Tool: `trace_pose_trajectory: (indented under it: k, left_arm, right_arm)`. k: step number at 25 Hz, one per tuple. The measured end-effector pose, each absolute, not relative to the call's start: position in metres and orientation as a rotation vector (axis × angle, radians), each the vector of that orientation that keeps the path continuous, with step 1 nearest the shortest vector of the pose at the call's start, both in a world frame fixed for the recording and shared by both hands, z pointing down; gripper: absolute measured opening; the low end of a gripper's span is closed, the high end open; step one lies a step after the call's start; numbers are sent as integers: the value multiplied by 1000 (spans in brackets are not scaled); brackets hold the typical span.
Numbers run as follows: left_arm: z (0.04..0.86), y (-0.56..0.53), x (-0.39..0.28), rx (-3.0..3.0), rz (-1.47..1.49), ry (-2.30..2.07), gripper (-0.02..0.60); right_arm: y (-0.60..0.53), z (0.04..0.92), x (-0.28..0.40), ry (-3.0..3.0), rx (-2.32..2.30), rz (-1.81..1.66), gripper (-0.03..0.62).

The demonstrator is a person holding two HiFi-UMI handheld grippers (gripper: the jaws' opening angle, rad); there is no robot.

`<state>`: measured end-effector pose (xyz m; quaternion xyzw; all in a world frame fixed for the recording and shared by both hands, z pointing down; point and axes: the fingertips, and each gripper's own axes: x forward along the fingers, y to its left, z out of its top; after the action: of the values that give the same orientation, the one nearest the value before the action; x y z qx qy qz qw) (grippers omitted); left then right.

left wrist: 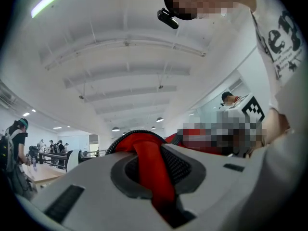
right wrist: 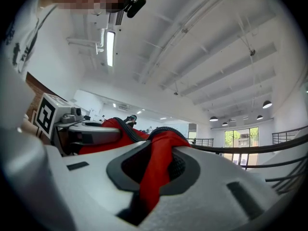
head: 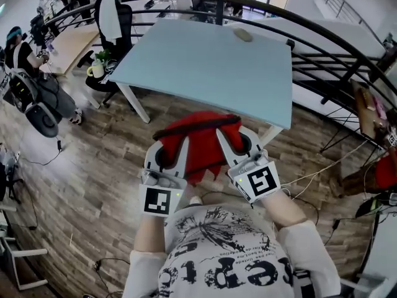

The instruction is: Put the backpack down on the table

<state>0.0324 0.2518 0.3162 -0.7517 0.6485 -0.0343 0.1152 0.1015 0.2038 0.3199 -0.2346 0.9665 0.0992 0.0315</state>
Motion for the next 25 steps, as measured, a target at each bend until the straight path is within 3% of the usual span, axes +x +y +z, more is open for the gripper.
trace_pose_trajectory:
  k: [11, 25]
  left_arm:
    - [297, 110, -57, -2280, -116, 1840, 53]
    - [283, -78, -105, -2247, -125, 1835, 54]
  right_arm:
    - [67, 299, 16, 2970, -818, 261, 34]
    - [-121, 282, -31, 2951, -748, 276, 34]
